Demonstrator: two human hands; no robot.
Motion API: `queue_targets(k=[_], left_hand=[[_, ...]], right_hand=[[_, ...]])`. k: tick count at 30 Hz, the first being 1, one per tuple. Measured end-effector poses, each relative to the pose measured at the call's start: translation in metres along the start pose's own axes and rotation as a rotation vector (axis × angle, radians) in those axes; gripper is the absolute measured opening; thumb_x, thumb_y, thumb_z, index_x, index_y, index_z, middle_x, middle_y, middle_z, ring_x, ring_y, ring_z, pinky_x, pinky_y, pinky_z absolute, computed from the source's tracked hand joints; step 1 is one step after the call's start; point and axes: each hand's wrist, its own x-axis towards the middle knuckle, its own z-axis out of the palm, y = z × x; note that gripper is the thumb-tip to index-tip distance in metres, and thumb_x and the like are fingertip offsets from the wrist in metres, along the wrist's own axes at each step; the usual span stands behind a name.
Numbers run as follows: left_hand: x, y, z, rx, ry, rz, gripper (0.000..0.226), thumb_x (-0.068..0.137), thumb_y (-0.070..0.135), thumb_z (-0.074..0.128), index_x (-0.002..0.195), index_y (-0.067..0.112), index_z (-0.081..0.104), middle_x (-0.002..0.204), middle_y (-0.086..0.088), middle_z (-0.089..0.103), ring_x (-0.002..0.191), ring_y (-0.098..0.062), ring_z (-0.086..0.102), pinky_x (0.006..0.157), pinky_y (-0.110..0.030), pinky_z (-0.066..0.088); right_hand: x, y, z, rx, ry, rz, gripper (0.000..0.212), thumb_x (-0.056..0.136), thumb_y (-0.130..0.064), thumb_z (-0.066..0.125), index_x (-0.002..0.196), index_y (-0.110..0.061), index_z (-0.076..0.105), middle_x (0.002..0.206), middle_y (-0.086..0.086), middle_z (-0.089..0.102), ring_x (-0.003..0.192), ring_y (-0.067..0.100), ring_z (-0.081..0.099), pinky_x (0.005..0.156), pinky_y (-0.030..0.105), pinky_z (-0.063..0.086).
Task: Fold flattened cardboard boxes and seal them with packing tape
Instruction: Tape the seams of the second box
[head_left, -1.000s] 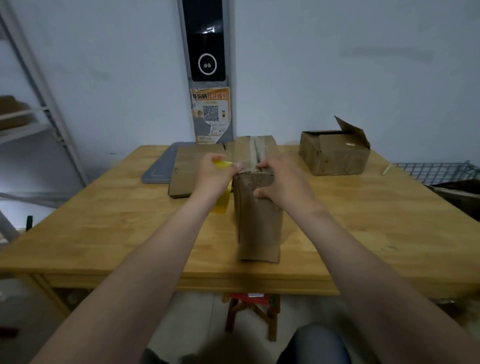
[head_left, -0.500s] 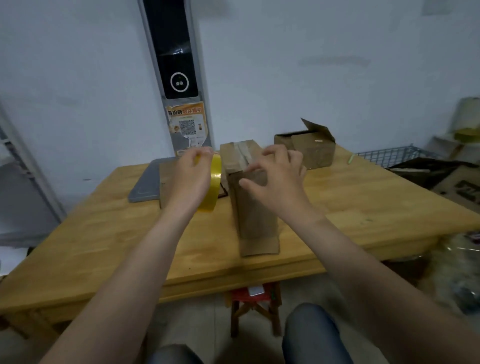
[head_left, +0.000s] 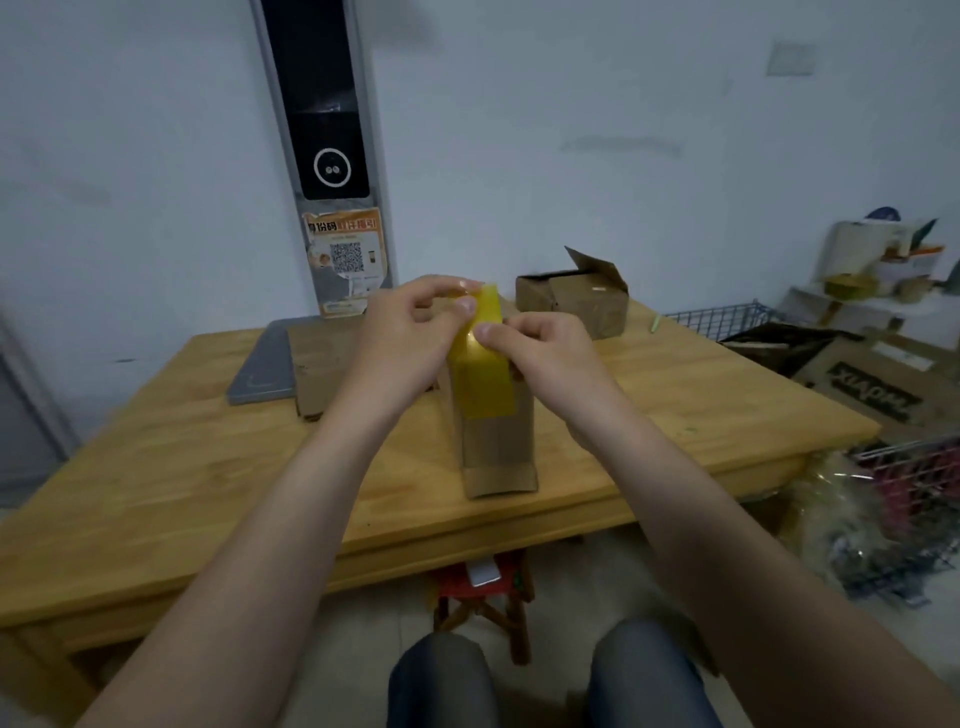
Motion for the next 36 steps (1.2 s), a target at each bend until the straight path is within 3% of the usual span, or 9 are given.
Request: queue_targets(k=[4,11,13,15,18,25,29,34,36], left_hand=[[0.006,0.01,0.013,0.116,-0.035,-0.034,0.012,0.095,0.029,0.071,0.102,0.025,0.08,0.09,0.019,0.071,0.085,0.016,0.063,0.07,-0.005,0.046],[0.013,0.017,0.036,0.156,-0.025,-0.191,0.006,0.087,0.024,0.081,0.082,0.023,0.076,0.084,0.006,0.075,0.079,-0.002,0.068,0.072,-0.021,0.052],[0.013,0.015,0.044,0.193,0.005,-0.191,0.009,0.084,0.02,0.084,0.08,0.022,0.076,0.084,0.002,0.076,0.082,-0.009,0.07,0.077,-0.025,0.055],[0.015,0.016,0.051,0.206,0.025,-0.187,0.009,0.084,0.019,0.084,0.078,0.022,0.078,0.081,0.004,0.077,0.083,-0.009,0.071,0.08,-0.027,0.056],[0.019,0.023,0.049,0.18,-0.012,-0.253,0.006,0.086,0.023,0.082,0.081,0.023,0.078,0.068,0.018,0.073,0.074,0.003,0.065,0.065,-0.017,0.052],[0.019,0.03,0.045,0.229,-0.221,-0.527,0.016,0.082,0.028,0.085,0.094,0.018,0.083,0.082,0.007,0.074,0.079,-0.011,0.06,0.061,-0.022,0.053],[0.024,0.025,0.044,0.254,-0.132,-0.458,0.008,0.084,0.031,0.084,0.077,0.026,0.081,0.088,0.006,0.077,0.084,-0.014,0.059,0.071,-0.03,0.053],[0.03,0.017,0.04,0.168,0.002,-0.421,0.012,0.092,0.024,0.075,0.08,0.025,0.077,0.093,0.003,0.075,0.085,-0.019,0.053,0.072,-0.033,0.046],[0.03,0.013,0.037,0.114,0.053,-0.401,0.01,0.091,0.026,0.077,0.081,0.025,0.077,0.088,0.002,0.074,0.082,-0.019,0.052,0.069,-0.031,0.046]], right_hand=[[0.009,0.002,-0.028,-0.056,-0.056,0.044,0.063,0.082,-0.056,0.067,0.084,0.006,0.063,0.074,0.02,0.066,0.063,0.032,0.05,0.061,0.046,0.044],[0.013,0.02,-0.058,-0.11,-0.256,0.039,0.078,0.073,-0.067,0.064,0.095,0.008,0.065,0.097,0.033,0.067,0.082,0.052,0.066,0.075,0.066,0.055],[0.018,0.025,-0.069,-0.097,-0.272,0.033,0.063,0.085,-0.056,0.065,0.086,0.007,0.067,0.074,0.021,0.071,0.063,0.033,0.072,0.059,0.043,0.06],[0.018,0.026,-0.082,-0.11,-0.261,0.028,0.052,0.096,-0.045,0.063,0.081,0.004,0.068,0.057,0.005,0.065,0.051,0.016,0.063,0.052,0.022,0.046],[0.023,0.029,-0.095,-0.098,-0.255,-0.007,0.05,0.09,-0.056,0.067,0.093,-0.007,0.078,0.082,0.012,0.075,0.079,0.031,0.071,0.072,0.045,0.056],[0.027,0.028,-0.103,-0.076,-0.235,-0.05,0.019,0.082,-0.046,0.079,0.092,-0.03,0.077,0.097,-0.008,0.073,0.091,0.013,0.07,0.077,0.033,0.057],[0.025,0.029,-0.103,-0.051,-0.236,-0.098,0.024,0.083,-0.043,0.08,0.103,-0.031,0.073,0.094,-0.005,0.075,0.085,0.012,0.072,0.071,0.029,0.058],[0.018,0.036,-0.093,-0.323,-0.362,-0.327,0.099,0.063,-0.043,0.094,0.143,-0.046,0.035,0.13,-0.018,0.05,0.111,-0.003,0.049,0.087,0.013,0.042],[0.019,0.039,-0.089,-0.392,-0.351,-0.448,0.085,0.072,-0.028,0.088,0.139,-0.045,0.038,0.122,-0.021,0.047,0.104,-0.009,0.044,0.082,0.007,0.033]])
